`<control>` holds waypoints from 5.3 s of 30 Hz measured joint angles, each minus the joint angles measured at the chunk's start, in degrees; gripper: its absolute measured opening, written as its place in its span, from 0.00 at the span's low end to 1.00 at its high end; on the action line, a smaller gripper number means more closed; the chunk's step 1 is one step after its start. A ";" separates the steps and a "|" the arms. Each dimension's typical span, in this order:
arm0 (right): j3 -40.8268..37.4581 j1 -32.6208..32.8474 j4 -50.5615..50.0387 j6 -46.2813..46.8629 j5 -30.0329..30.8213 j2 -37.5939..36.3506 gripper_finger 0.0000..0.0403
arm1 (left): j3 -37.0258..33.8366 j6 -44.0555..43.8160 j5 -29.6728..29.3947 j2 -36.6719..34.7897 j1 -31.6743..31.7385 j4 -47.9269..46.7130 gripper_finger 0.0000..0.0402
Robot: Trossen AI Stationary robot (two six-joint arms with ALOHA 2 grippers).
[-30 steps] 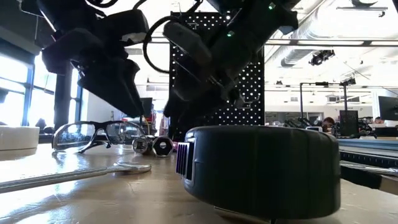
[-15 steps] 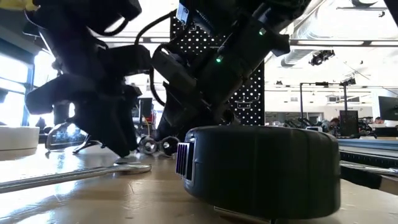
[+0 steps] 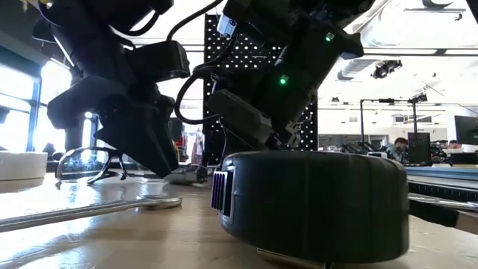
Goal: Hang tools onto peg board
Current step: Put the right socket into the bottom bin on the peg board
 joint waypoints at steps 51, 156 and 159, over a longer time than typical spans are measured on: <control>-0.90 12.48 -13.20 -14.07 26.98 -31.25 0.27 | -0.07 24.63 -8.20 -12.55 3.69 25.51 0.35; -0.81 15.52 2.52 -42.55 42.58 -38.18 0.41 | -0.02 32.90 23.07 -20.20 12.17 51.93 0.21; -0.81 17.34 -3.49 -38.97 48.17 -38.22 0.41 | -0.02 32.96 19.61 -23.18 12.11 45.08 0.21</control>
